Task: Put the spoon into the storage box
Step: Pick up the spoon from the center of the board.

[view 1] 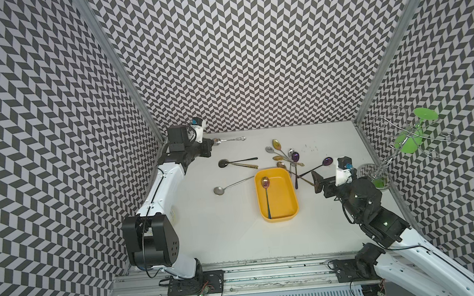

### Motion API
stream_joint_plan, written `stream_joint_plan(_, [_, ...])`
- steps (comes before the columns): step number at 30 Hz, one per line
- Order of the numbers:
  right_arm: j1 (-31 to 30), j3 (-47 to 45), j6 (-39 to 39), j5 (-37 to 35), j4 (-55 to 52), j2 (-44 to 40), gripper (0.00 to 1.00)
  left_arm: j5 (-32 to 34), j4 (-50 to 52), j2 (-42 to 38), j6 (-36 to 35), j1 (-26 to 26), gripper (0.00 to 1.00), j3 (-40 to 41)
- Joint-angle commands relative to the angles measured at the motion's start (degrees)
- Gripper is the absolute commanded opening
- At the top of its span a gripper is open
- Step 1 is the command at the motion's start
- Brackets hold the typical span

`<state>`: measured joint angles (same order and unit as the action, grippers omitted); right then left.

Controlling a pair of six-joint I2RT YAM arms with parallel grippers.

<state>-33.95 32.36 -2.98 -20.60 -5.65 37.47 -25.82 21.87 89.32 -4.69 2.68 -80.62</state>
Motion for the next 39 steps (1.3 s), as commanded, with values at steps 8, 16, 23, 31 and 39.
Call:
stream_joint_plan(8, [-0.24, 8.44, 3.90, 13.04, 0.07, 3.47, 0.97, -1.77, 4.88, -3.14, -21.65, 8.81, 0.00, -5.51])
stream_joint_plan(16, [-0.26, 19.12, 4.44, 27.51, -7.40, 12.87, 0.96, -2.08, 11.13, -1.38, -31.46, 17.17, 0.00, -10.51])
stream_joint_plan(23, [-0.25, 24.11, 1.97, 36.03, -8.61, 18.43, 0.96, -3.82, 19.37, -0.67, -41.72, 23.91, 0.00, -12.19])
stream_joint_plan(31, [-0.24, 26.18, 0.98, 42.75, -9.29, 24.14, 0.88, -4.91, 22.72, 0.06, -45.50, 27.78, 0.00, -13.67])
stream_joint_plan(39, [-0.24, 25.57, -1.52, 41.71, -8.42, 27.90, 0.82, -6.61, 25.95, 0.76, -48.00, 30.05, 0.00, -16.04])
